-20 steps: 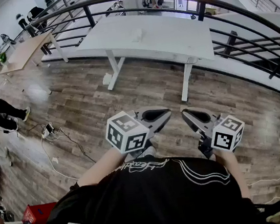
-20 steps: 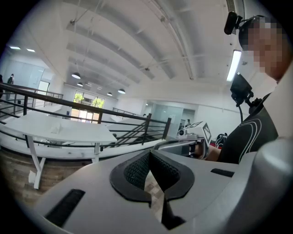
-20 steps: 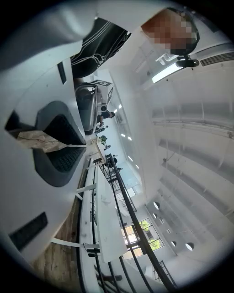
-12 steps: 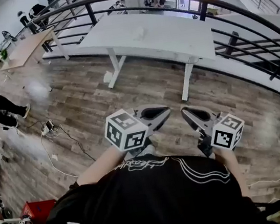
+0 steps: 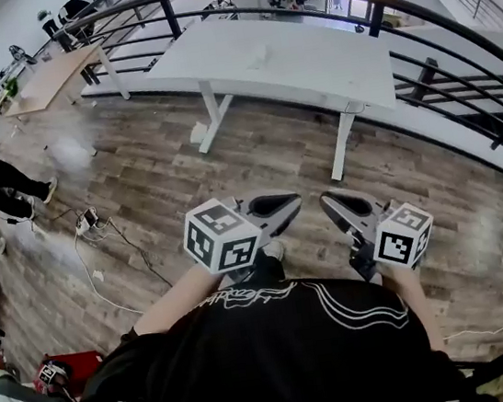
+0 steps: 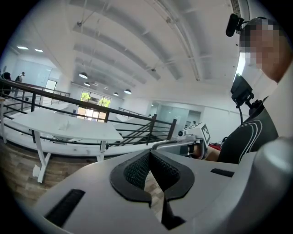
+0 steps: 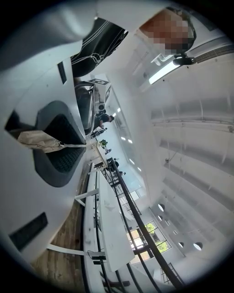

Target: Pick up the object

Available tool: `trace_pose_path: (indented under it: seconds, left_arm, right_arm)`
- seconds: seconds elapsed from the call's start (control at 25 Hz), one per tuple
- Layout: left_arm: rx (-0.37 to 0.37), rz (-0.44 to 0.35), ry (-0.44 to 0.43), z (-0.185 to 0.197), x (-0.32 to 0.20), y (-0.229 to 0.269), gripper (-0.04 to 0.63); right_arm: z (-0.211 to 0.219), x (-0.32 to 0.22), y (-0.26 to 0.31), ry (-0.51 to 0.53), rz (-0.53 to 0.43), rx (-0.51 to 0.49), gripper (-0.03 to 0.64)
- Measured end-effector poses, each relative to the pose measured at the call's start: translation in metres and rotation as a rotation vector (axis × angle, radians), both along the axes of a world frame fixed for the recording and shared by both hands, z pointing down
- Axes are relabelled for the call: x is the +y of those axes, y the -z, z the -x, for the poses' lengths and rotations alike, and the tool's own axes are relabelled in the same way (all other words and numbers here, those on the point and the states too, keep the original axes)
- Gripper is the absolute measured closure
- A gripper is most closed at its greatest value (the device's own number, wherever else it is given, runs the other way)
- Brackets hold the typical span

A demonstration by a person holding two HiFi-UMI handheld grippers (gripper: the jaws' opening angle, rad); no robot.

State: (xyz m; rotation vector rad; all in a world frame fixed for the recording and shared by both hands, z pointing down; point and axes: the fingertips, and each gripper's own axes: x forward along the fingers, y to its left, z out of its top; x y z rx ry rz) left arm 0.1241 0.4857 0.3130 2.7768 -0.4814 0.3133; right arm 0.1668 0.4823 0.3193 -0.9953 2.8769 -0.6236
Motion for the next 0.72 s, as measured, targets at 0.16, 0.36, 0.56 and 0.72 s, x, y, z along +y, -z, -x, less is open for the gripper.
trace_pose_path:
  seconds: [0.16, 0.36, 0.56, 0.72]
  left_arm:
    - [0.001, 0.002, 0.001, 0.013, -0.023, -0.008, 0.588]
    - [0.017, 0.033, -0.004, 0.025, -0.055, -0.019, 0.588]
    - [0.049, 0.095, 0.022, 0.037, -0.107, -0.028, 0.588]
    - [0.046, 0.113, 0.030, 0.052, -0.166, -0.034, 0.588]
  right_arm:
    - [0.014, -0.024, -0.009, 0.003, 0.014, -0.021, 0.592]
    - [0.028, -0.059, -0.020, 0.010, 0.031, -0.030, 0.592]
    - [0.038, -0.106, -0.032, 0.024, 0.058, -0.022, 0.592]
    - [0.052, -0.164, -0.039, 0.022, 0.079, -0.027, 0.592]
